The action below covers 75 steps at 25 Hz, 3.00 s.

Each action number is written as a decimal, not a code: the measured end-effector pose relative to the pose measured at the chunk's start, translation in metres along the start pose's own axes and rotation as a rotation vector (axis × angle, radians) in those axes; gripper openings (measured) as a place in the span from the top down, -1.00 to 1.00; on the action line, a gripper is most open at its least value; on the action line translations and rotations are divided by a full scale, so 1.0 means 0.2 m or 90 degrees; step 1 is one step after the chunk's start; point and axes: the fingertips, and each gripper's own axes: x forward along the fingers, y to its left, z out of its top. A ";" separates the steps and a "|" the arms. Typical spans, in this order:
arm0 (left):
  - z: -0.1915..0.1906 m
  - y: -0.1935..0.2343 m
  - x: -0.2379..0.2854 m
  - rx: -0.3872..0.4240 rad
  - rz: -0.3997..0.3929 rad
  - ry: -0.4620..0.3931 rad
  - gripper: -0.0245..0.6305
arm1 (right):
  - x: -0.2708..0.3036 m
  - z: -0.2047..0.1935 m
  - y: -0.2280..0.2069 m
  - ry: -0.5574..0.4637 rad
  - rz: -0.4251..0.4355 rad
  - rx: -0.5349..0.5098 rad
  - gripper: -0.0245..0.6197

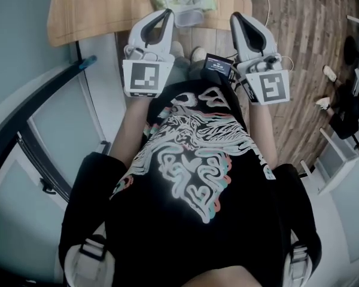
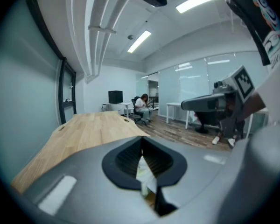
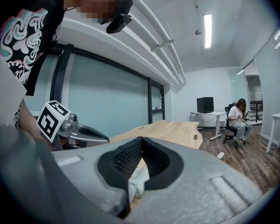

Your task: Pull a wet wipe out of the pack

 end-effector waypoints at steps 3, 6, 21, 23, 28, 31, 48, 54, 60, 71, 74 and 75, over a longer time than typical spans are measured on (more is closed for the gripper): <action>-0.06 0.01 0.03 -0.007 0.009 0.017 0.96 | 0.04 -0.01 -0.01 0.007 0.014 -0.020 0.92; -0.10 0.02 0.06 -0.027 0.028 0.042 0.96 | 0.07 -0.05 0.00 0.023 0.037 -0.026 0.92; -0.34 -0.04 0.23 -0.019 -0.011 0.115 0.97 | 0.24 -0.38 0.09 0.099 0.135 -0.054 0.92; -0.38 -0.04 0.26 -0.023 -0.019 0.128 0.96 | 0.27 -0.43 0.11 0.122 0.142 -0.070 0.92; -0.45 -0.03 0.34 -0.035 -0.036 0.165 0.88 | 0.37 -0.51 0.14 0.160 0.161 -0.079 0.92; -0.50 -0.03 0.38 -0.029 -0.055 0.202 0.83 | 0.41 -0.54 0.15 0.168 0.172 -0.093 0.92; -0.55 -0.05 0.57 -0.096 -0.110 0.315 0.66 | 0.41 -0.57 0.11 0.176 0.223 -0.071 0.92; -0.55 -0.05 0.57 -0.075 -0.112 0.345 0.70 | 0.42 -0.55 0.09 0.166 0.241 -0.076 0.92; -0.59 -0.07 0.56 -0.070 -0.106 0.376 0.90 | 0.47 -0.55 0.15 0.159 0.280 -0.118 0.92; -0.60 -0.02 0.54 -0.146 -0.150 0.376 0.91 | 0.57 -0.63 0.24 0.261 0.322 -0.167 0.92; -0.60 -0.02 0.55 -0.154 -0.164 0.366 0.91 | 0.57 -0.67 0.20 0.297 0.301 -0.202 0.91; -0.60 -0.02 0.55 -0.153 -0.169 0.362 0.91 | 0.57 -0.68 0.20 0.308 0.295 -0.210 0.83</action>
